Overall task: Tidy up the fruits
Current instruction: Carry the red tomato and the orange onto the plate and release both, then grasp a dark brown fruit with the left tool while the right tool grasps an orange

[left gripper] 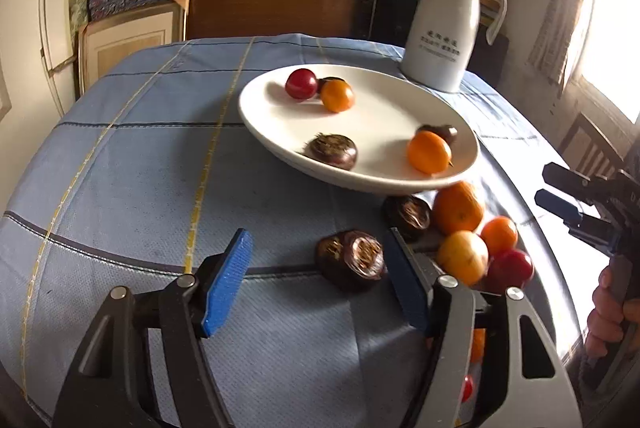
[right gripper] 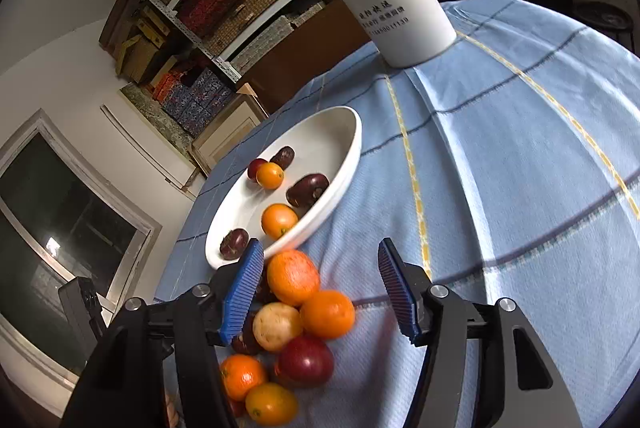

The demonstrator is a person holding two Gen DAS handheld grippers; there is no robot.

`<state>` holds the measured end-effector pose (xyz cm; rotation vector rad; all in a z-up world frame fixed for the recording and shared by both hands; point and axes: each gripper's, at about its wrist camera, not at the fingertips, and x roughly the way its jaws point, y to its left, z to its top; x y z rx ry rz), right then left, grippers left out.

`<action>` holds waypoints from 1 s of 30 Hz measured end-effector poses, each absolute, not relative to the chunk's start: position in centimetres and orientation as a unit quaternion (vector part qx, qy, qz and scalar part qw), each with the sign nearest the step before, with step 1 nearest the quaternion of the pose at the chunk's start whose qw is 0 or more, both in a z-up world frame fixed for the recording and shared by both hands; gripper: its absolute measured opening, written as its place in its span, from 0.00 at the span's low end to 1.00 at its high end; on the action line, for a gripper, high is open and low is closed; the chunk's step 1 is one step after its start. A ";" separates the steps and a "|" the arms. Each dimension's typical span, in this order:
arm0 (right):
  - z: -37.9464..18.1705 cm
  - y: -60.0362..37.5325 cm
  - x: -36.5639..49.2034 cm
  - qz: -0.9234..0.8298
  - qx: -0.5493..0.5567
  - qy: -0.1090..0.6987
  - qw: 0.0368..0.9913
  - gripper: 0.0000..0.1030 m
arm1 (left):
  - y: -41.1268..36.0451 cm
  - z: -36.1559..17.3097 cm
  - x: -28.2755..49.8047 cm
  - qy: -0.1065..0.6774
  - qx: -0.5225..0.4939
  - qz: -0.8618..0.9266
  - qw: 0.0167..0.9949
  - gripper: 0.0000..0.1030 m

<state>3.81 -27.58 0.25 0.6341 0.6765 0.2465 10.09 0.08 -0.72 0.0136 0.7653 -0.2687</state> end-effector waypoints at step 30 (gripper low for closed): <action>-2.0 -25.6 4.5 0.136 0.281 0.396 0.864 0.53 | 0.3 -2.5 12.1 0.413 0.032 -0.070 0.907 0.96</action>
